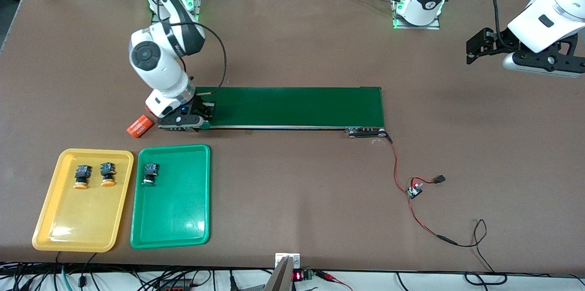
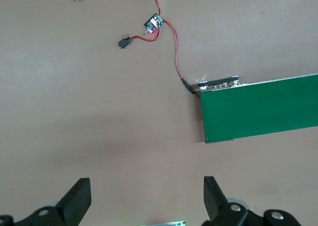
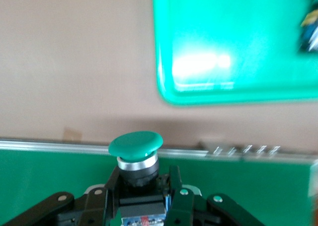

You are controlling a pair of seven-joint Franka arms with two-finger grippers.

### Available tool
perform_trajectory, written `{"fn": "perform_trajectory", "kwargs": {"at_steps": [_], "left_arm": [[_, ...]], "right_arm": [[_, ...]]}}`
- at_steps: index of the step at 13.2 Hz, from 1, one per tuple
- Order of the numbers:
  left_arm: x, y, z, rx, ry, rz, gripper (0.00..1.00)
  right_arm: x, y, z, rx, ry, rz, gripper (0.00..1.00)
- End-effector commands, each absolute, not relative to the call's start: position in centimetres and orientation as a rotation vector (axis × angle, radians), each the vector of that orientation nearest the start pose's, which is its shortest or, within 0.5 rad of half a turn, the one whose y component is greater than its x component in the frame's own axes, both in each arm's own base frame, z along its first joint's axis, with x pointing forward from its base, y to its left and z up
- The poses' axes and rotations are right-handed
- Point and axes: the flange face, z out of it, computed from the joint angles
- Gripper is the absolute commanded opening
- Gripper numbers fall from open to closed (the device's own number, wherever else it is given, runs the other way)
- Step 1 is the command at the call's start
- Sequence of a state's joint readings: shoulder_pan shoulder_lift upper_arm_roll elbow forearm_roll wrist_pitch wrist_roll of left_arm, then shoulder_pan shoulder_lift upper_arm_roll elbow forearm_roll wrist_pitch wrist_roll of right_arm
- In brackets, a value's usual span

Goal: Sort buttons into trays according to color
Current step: 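Carry the green button into the green tray and open the right gripper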

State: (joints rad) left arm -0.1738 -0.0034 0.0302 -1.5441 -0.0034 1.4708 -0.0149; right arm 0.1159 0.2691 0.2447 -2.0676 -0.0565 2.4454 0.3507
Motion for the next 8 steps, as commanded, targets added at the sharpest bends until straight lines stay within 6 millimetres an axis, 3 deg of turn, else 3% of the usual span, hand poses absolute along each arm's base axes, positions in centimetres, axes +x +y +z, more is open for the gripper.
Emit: {"fn": "perform_trajectory", "kwargs": {"at_steps": [1,3,5,7,8], "left_arm": [[54.1,-7.8,63.6,-3.115,0.214,0.120,1.00],[54.1,-7.8,63.7,-3.113,0.213,0.118,1.00],[54.1,-7.8,63.7,-3.113,0.213,0.118,1.00],[54.1,-7.8,63.7,-3.113,0.213,0.118,1.00],[54.1,-7.8,63.6,-3.113,0.213,0.120,1.00]], "right_arm": [[62.8,16.7,32.1,-3.076,-0.144,-0.192,0.00],[65.8,13.0,29.0,-3.098,-0.165,-0.186,0.00],[68.0,10.6,25.6,-3.114,-0.184,-0.198,0.00],[69.0,8.3,23.0,-3.119,-0.211,-0.266,0.00],[69.2,7.8,22.5,-3.114,-0.231,-0.297,0.00]]}}
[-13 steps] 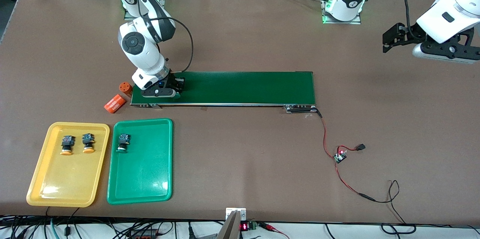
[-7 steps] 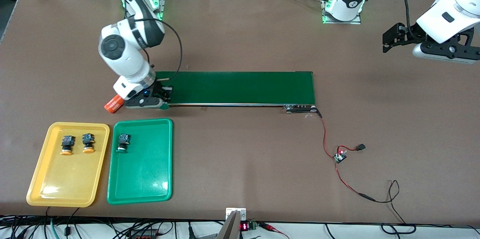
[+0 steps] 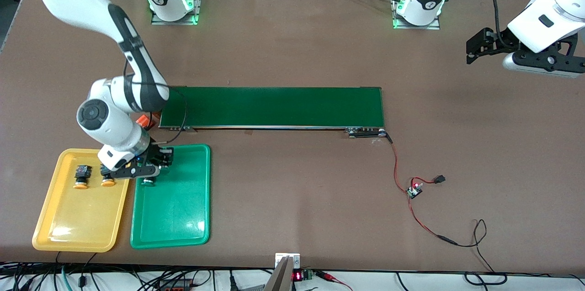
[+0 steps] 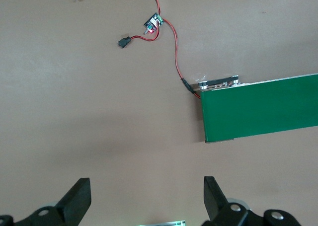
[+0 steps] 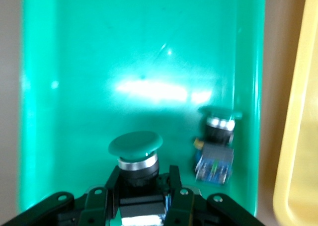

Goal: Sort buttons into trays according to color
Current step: 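Carry the green button into the green tray and open the right gripper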

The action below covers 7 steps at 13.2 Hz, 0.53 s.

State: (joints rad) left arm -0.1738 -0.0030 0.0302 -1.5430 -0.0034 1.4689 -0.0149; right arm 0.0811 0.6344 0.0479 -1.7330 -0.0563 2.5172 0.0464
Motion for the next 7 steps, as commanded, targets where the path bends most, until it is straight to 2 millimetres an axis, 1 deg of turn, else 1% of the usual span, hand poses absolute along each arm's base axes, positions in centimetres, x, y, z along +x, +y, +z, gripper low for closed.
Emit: {"fn": "perform_trajectory", "kwargs": {"at_steps": [1,2,3,4,5,6,7], "left_arm": [[54.1,-7.8,63.6,-3.115,0.214,0.120,1.00],[54.1,-7.8,63.7,-3.115,0.214,0.118,1.00],[54.1,-7.9,63.6,-3.113,0.216,0.120,1.00],[54.1,-7.8,63.6,-3.113,0.213,0.120,1.00],[54.1,-7.8,63.6,-3.115,0.214,0.120,1.00],[54.1,-7.8,63.7,-3.115,0.214,0.118,1.00],[54.1,-7.8,63.7,-3.115,0.214,0.118,1.00]], "right_arm": [[69.3,7.7,22.6,-3.113,-0.231,-0.304,0.00],[69.3,7.9,22.6,-3.111,-0.224,-0.306,0.00],[69.3,8.1,22.6,-3.110,-0.218,-0.306,0.08],[69.3,8.1,22.6,-3.109,-0.211,-0.306,0.39],[69.2,8.2,22.8,-3.105,-0.203,-0.307,0.72],[69.3,8.3,23.4,-3.103,-0.199,-0.319,1.00],[69.1,8.3,24.2,-3.103,-0.202,-0.324,1.00]]}}
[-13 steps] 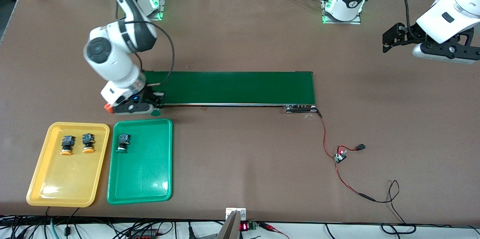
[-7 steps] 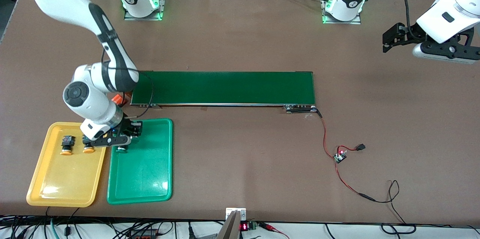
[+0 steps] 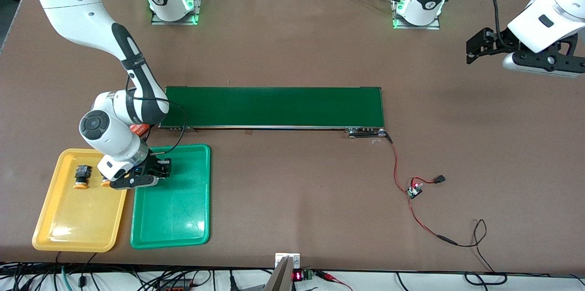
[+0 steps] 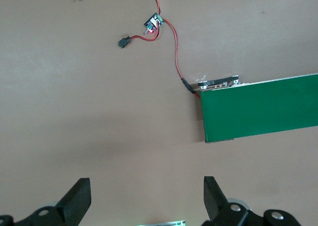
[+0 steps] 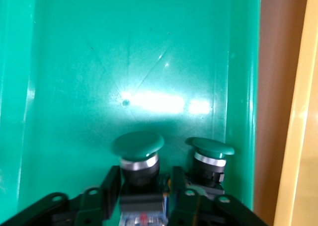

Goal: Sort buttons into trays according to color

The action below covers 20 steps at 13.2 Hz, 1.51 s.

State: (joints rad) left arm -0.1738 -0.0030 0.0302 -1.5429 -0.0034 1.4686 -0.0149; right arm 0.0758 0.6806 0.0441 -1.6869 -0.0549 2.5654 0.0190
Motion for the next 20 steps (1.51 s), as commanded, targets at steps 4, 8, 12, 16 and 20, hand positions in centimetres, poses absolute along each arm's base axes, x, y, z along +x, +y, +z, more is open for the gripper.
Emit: {"fn": "perform_trajectory", "kwargs": {"at_steps": [4,8,12,16,20], "left_arm": [[54.1,-7.8,63.6,-3.115,0.214,0.120,1.00],[54.1,-7.9,63.6,-3.118,0.212,0.123,1.00],[54.0,-7.8,63.6,-3.109,0.222,0.127,1.00],[54.0,-7.9,63.6,-3.109,0.222,0.127,1.00],[54.0,-7.9,63.6,-3.109,0.222,0.127,1.00]], "right_arm": [[67.6,8.1,29.7,-3.121,-0.198,-0.242,1.00],[63.0,7.3,43.1,-3.134,-0.034,-0.065,1.00],[56.5,4.4,55.0,-3.155,0.027,0.000,1.00],[51.3,2.4,59.9,-3.153,0.078,0.149,1.00],[51.4,1.5,62.7,-3.151,0.115,0.120,1.00]]}}
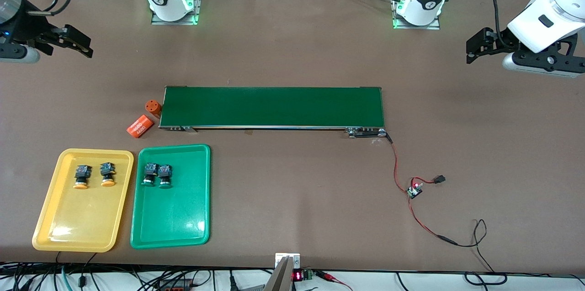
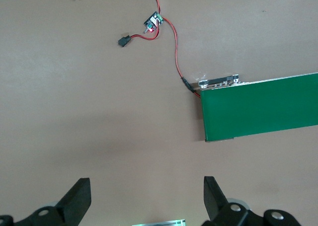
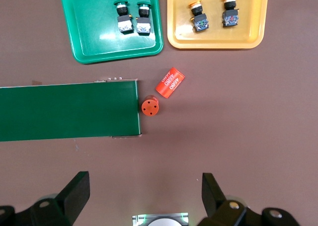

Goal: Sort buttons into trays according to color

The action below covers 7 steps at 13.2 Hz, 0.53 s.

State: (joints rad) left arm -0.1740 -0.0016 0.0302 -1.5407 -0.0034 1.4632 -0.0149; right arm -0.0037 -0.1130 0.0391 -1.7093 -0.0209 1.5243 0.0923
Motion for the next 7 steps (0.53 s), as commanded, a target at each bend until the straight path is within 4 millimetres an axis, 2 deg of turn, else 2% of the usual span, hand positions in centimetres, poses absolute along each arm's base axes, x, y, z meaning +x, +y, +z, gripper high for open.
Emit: {"fn": "perform_trajectory", "kwargs": {"at_steps": [1,3,7], "left_arm": [[54.0,-7.9,63.6,-3.109,0.222,0.127,1.00],[54.0,-7.9,63.6,-3.109,0.222,0.127,1.00],[54.0,-7.9,63.6,-3.109,0.220,0.127,1.00]], "right_arm": [[52.2,1.5,62.8,-3.150,0.117,0.113,1.00],[53.6,1.8,63.1,-3.153,0.110,0.103,1.00],[54.6,1.5,62.6,-3.162,0.123,0.126,1.00]]}}
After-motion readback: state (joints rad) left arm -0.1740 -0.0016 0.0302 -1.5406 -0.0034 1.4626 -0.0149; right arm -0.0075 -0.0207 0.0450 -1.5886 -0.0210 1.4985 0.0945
